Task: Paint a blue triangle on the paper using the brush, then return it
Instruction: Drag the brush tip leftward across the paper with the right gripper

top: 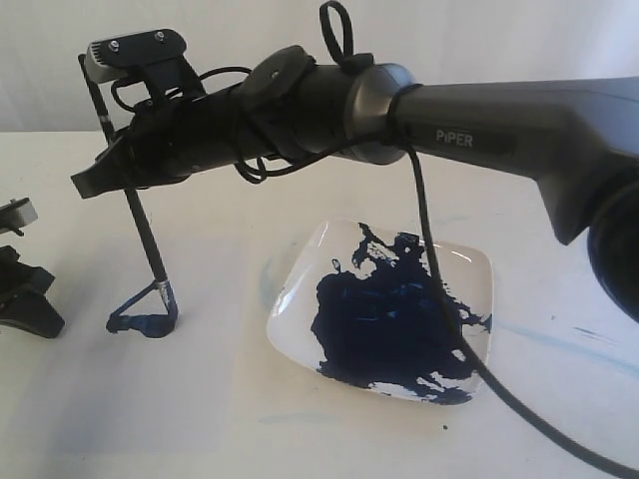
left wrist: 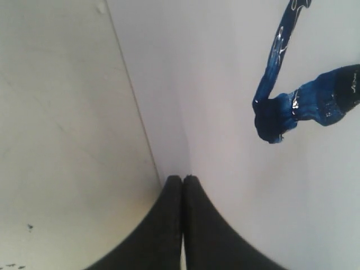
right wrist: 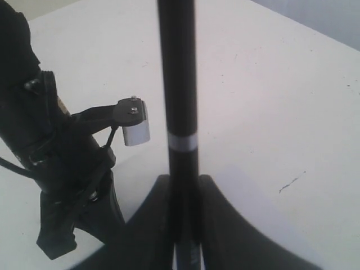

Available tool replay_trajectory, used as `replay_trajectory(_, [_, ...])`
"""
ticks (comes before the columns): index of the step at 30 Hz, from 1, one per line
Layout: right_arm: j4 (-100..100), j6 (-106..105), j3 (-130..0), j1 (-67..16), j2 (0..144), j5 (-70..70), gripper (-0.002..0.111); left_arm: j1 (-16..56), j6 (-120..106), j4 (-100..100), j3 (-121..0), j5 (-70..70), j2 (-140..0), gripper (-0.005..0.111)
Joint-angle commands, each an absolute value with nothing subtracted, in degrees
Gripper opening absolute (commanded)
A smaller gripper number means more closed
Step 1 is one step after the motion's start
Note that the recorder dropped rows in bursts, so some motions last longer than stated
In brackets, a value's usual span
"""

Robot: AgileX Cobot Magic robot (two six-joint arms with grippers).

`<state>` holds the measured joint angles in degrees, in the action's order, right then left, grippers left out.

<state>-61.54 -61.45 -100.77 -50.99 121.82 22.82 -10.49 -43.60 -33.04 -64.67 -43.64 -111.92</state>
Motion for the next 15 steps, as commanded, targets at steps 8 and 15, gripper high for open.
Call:
replay_trajectory(8, [-52.86,-55.13,-100.53,-50.06,120.58,24.11,0.000,-10.61,-43.63,-33.38,-64.77,-45.02,-111.32,0.000])
replay_trajectory(15, [-51.89,-54.76,-100.53,-49.98,119.83,24.35,0.000,-10.61,-43.63,-33.38,-64.77,-45.02,-111.32,0.000])
